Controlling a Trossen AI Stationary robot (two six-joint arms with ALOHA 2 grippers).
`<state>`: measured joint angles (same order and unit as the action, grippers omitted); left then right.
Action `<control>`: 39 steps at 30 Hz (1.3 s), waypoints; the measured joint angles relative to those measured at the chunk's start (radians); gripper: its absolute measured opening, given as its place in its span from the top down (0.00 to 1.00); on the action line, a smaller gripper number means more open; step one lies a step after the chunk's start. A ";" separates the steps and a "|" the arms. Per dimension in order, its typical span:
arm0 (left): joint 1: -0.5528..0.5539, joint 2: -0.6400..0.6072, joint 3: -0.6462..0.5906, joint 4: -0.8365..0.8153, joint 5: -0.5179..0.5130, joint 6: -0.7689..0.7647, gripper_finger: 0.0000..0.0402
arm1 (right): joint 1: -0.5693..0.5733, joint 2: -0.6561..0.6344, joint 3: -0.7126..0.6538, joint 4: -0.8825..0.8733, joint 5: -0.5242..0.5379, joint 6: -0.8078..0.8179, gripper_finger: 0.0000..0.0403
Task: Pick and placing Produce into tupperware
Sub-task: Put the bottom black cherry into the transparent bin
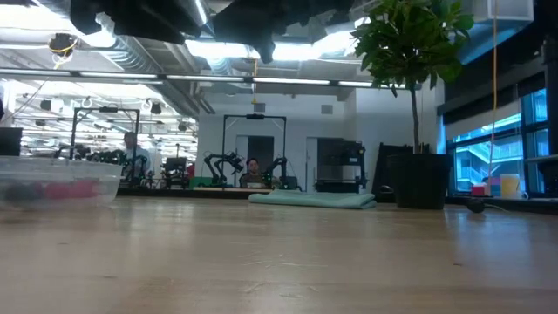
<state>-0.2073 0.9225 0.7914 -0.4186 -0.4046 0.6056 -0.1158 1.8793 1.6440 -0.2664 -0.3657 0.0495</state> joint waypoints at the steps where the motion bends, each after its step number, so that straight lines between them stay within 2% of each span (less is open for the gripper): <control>1: 0.000 0.000 0.000 0.008 0.000 0.002 0.51 | 0.000 0.000 0.000 0.000 -0.002 0.001 0.72; 5: 0.000 0.008 0.000 0.044 -0.002 0.032 0.51 | 0.001 0.000 0.000 0.018 -0.006 0.025 0.72; 10: 0.000 0.017 0.000 0.075 -0.006 0.149 0.51 | 0.001 0.000 0.000 0.017 -0.005 0.072 0.70; 15: 0.000 0.034 0.000 0.132 -0.081 0.192 0.51 | 0.002 0.000 0.000 0.018 -0.006 0.071 0.72; 22: 0.012 0.078 0.000 0.198 -0.089 0.268 0.51 | 0.007 0.000 0.000 0.024 -0.029 0.071 0.72; 35: 0.013 0.106 0.000 0.274 -0.104 0.315 0.51 | 0.013 0.000 -0.001 0.029 -0.049 0.073 0.72; 39: 0.013 0.106 0.000 0.280 -0.096 0.317 0.54 | 0.018 0.000 -0.001 0.028 -0.053 0.074 0.72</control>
<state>-0.1944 1.0286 0.7914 -0.1386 -0.5004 0.9224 -0.0978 1.8793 1.6432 -0.2381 -0.4183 0.1233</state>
